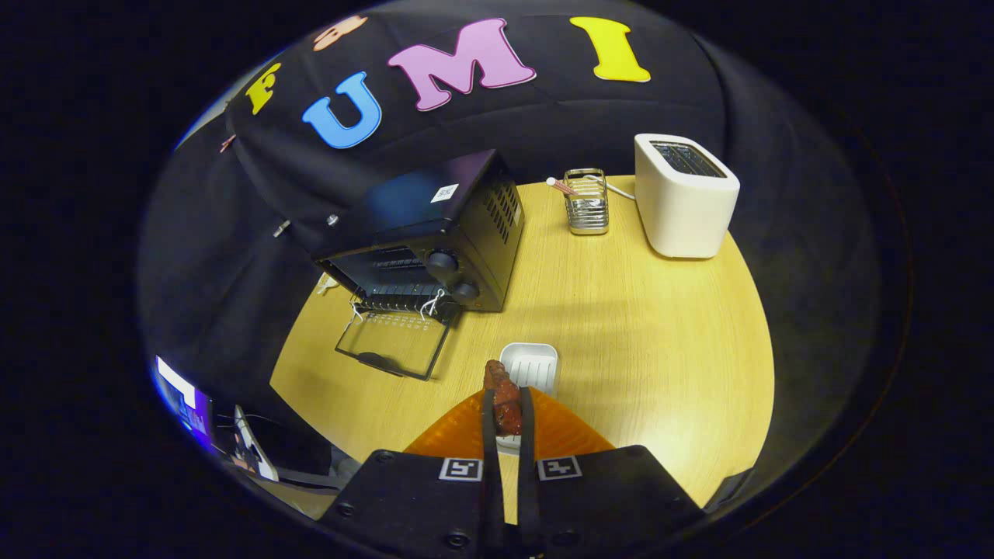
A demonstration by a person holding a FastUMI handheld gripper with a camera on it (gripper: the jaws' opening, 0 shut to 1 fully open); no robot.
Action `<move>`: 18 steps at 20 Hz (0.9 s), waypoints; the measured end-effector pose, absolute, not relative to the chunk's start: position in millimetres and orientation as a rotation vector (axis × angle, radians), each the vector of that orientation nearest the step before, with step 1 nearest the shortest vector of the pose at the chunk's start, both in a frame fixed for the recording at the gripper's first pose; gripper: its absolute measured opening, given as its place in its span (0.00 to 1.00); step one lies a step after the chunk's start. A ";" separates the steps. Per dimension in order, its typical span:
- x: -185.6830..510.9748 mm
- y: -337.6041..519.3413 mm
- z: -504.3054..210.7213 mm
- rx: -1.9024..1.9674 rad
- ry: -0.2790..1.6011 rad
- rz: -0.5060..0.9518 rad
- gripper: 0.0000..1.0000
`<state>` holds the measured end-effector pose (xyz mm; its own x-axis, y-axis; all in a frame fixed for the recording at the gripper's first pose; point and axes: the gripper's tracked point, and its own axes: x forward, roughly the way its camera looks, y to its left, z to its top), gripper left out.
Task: Open the toaster oven, put the food inside, and close the toaster oven door.
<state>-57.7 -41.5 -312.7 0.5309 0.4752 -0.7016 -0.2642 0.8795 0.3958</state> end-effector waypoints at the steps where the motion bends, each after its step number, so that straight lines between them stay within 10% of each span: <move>1: -63.0 -32.2 -304.2 0.255 0.893 0.453 0.11; 18: -19.1 213.0 -247.2 0.498 0.670 0.501 0.11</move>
